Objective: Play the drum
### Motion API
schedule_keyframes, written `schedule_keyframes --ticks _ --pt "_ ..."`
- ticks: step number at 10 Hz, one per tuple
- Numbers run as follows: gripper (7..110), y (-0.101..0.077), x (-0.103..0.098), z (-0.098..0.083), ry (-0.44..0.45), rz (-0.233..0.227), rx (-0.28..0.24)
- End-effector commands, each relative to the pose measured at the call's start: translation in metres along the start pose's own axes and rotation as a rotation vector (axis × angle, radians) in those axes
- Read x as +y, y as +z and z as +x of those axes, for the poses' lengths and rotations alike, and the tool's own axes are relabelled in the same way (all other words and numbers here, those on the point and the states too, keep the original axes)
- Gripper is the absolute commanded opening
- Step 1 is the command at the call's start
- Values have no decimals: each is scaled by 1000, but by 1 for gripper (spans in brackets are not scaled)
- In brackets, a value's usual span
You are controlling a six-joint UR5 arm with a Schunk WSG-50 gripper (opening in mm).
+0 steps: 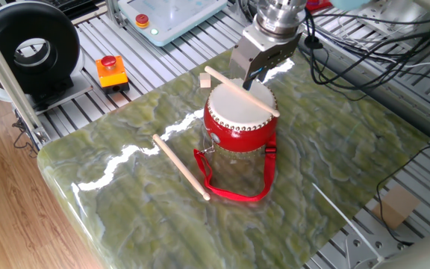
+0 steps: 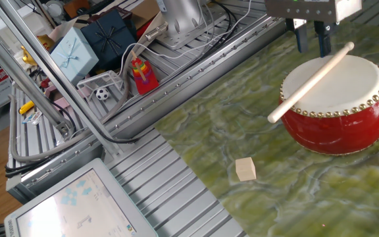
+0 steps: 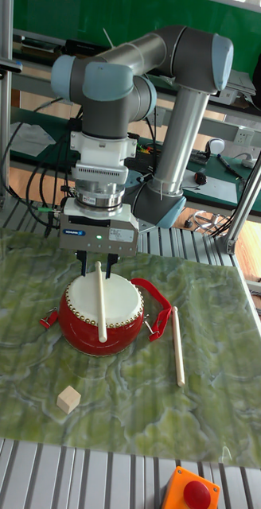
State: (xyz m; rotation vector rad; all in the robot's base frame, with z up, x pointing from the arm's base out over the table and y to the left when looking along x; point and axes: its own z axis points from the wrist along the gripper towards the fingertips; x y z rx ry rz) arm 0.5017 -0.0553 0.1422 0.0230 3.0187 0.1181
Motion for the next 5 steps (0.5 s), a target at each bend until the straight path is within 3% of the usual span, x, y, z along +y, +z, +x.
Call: schedule_keyframes --ticks 1,5 --pt "44 -11 -7 -1 5 -2 -26" --pt "44 -11 -22 -5 6 40 -31"
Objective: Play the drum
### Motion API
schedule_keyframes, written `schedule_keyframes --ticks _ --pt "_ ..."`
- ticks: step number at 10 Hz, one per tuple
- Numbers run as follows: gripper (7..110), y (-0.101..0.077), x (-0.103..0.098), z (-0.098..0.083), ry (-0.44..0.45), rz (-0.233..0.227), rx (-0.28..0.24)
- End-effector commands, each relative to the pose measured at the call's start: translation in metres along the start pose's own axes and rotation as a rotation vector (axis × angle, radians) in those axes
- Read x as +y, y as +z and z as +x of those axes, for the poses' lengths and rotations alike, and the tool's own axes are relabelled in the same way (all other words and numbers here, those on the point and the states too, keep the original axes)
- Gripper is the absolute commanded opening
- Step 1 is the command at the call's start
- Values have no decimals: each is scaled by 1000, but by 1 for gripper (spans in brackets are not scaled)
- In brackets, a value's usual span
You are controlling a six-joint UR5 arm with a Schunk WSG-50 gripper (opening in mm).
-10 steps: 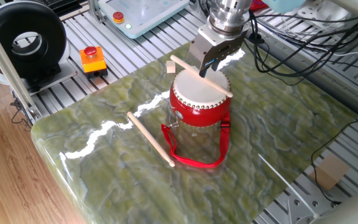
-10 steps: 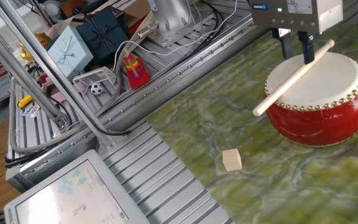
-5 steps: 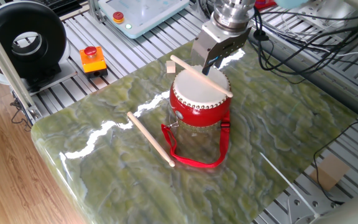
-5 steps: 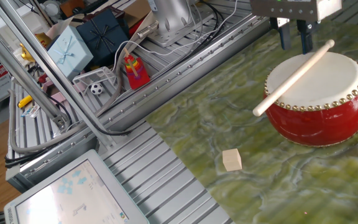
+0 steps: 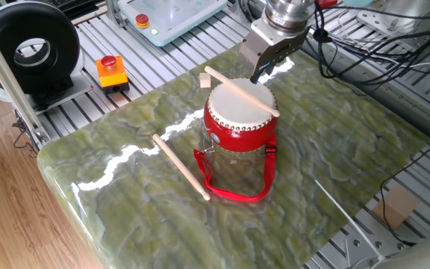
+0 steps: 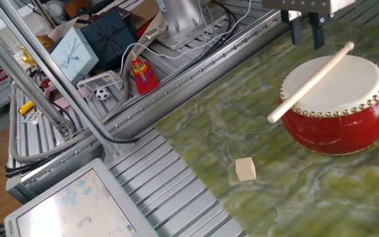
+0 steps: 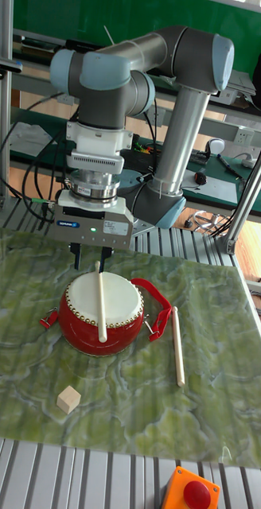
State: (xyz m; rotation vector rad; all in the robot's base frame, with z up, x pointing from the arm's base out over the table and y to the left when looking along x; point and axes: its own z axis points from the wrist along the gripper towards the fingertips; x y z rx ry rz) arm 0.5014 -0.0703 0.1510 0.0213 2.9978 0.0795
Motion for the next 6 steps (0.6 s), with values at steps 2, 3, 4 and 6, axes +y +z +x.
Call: schedule_keyframes --ticks 2,3,4,6 --pt "44 -5 -11 2 31 26 1" --pt "22 -7 -11 4 32 19 0" --pt "22 -7 -16 6 35 19 3" --pt "22 -8 -20 10 40 13 11"
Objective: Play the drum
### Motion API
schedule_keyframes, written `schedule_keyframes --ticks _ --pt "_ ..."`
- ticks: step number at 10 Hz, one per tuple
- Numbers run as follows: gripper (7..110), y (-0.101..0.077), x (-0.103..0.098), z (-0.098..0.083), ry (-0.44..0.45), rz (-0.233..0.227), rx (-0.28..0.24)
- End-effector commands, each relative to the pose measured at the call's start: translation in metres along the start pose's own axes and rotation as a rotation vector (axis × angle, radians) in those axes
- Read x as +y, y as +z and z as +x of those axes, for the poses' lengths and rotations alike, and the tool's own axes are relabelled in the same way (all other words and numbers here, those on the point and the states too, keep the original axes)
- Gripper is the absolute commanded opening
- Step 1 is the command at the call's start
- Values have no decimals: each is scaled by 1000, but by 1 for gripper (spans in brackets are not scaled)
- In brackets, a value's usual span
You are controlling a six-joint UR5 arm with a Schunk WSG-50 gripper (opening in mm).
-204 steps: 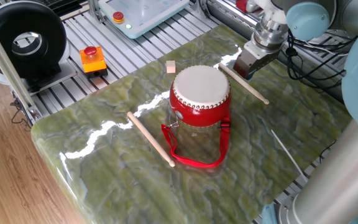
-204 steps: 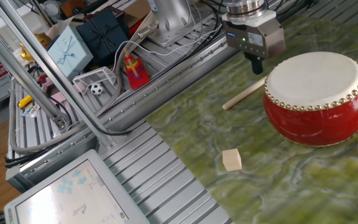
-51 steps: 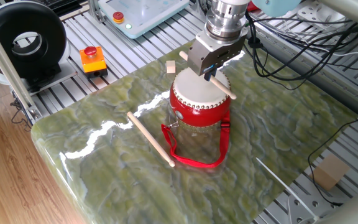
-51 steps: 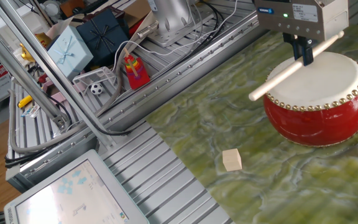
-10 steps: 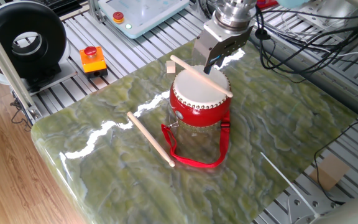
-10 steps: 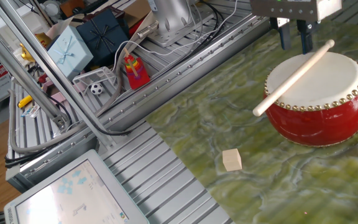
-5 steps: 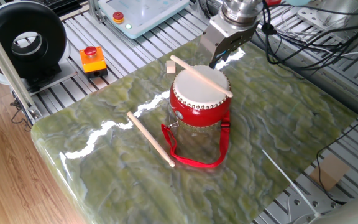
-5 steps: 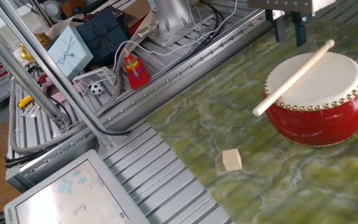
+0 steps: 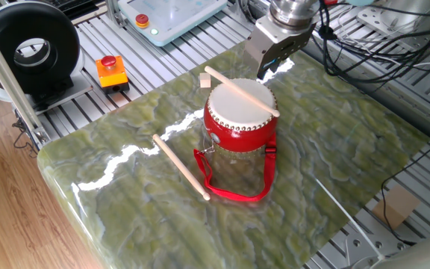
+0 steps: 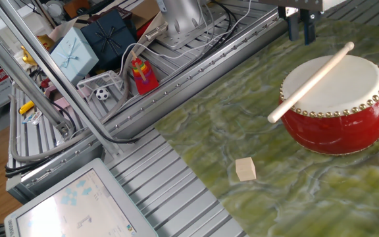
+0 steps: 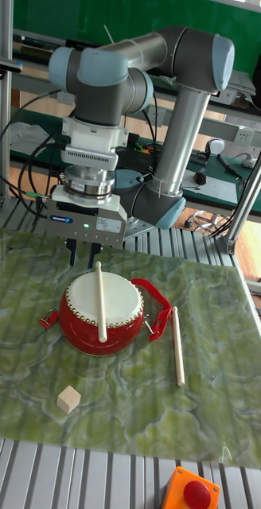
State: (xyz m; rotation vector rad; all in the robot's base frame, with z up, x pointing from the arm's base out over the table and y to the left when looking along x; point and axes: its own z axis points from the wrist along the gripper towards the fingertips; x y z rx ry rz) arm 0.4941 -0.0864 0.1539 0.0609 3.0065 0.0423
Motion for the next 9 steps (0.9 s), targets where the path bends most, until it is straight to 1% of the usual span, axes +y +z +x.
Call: schedule_keyframes --ticks 1,2,3,4,5,6,7,9 --pt "22 -3 -8 4 28 -12 5" --pt "22 -6 -7 6 35 -30 6" --pt "7 -8 -6 7 40 -39 6" --pt "7 -8 -9 9 55 -27 12" --pt "7 -8 -9 11 61 -26 18" --pt "7 -8 -5 10 56 -37 16" --pt "7 -8 -5 9 55 -30 17" --pt "7 -11 -19 13 42 25 16"
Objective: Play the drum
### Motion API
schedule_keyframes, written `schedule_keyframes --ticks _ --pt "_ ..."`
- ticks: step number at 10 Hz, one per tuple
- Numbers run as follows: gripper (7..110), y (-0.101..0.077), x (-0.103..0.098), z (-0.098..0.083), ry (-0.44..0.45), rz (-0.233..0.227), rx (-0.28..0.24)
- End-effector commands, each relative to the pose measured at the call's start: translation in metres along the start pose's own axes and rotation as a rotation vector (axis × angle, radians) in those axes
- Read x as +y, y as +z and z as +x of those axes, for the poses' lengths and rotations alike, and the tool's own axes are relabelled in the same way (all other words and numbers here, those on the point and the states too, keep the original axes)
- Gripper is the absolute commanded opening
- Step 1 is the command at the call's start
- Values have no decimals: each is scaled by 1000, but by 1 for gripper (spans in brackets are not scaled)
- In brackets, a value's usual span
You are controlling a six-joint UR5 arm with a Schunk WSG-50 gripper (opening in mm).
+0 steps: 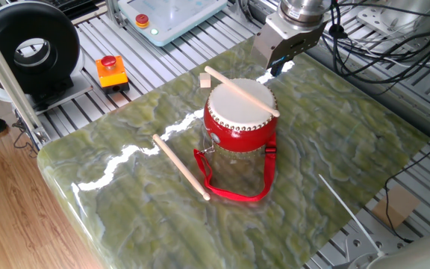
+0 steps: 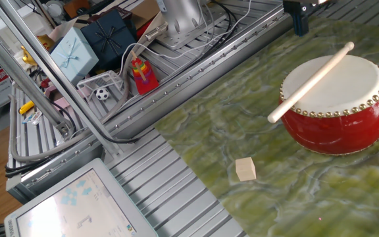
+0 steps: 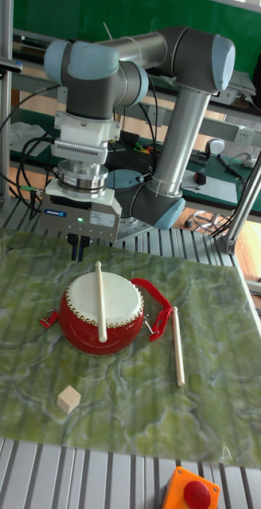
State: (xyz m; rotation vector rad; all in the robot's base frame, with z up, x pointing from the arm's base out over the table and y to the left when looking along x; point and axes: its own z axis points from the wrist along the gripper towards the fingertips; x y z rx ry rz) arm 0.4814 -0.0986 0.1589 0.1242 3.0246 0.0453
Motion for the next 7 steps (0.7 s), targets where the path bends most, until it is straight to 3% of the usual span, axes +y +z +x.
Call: schedule_keyframes --ticks 1,7 --pt "7 -3 -4 1 0 7 -2" --pt "7 -3 0 3 -24 -1 8"
